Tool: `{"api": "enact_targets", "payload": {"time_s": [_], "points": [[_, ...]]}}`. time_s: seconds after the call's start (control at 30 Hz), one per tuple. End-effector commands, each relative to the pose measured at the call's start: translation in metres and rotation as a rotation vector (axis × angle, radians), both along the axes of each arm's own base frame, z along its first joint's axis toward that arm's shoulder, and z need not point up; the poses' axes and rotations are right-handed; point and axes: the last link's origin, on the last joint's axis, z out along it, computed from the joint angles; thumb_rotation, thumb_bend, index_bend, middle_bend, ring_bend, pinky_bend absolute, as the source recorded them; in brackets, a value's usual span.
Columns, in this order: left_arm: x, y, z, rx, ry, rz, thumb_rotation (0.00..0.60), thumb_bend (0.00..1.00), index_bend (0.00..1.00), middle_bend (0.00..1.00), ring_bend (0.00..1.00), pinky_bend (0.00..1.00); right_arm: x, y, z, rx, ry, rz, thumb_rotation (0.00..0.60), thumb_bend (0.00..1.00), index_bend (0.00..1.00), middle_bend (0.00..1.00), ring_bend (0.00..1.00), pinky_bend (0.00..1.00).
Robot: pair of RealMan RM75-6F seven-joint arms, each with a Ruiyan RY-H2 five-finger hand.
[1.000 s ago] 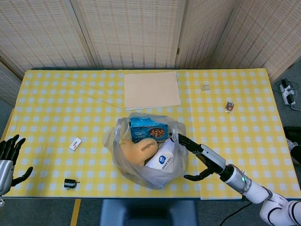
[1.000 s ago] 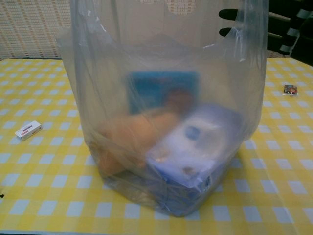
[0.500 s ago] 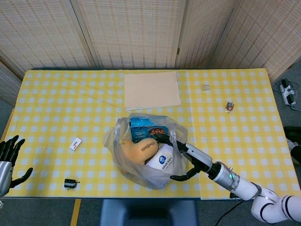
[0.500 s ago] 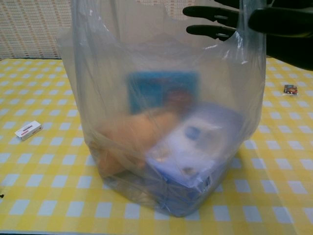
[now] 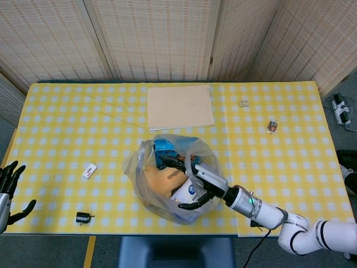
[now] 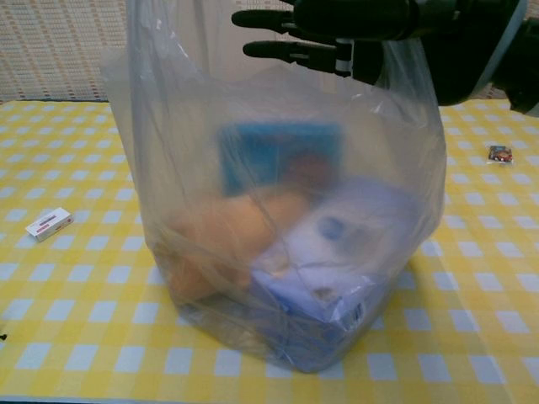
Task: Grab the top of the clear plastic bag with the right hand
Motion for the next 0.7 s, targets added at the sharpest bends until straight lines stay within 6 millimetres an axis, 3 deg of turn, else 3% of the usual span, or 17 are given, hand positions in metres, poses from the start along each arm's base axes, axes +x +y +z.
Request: {"api": "enact_targets", "payload": {"time_s": [0.03, 0.7], "points": [[0.000, -0.001, 0.002, 0.003, -0.006, -0.004, 0.600, 0.31, 0.01, 0.00, 0.00, 0.00, 0.011, -0.002, -0.005, 0.009, -0.001, 0.006, 0.600, 0.28, 0.00, 0.00, 0.00, 0.00], [0.000, -0.005, 0.009, 0.003, -0.036, -0.019, 0.600, 0.31, 0.01, 0.00, 0.00, 0.00, 0.059, -0.023, -0.030, 0.041, -0.019, 0.016, 0.600, 0.28, 0.00, 0.00, 0.00, 0.00]]}}
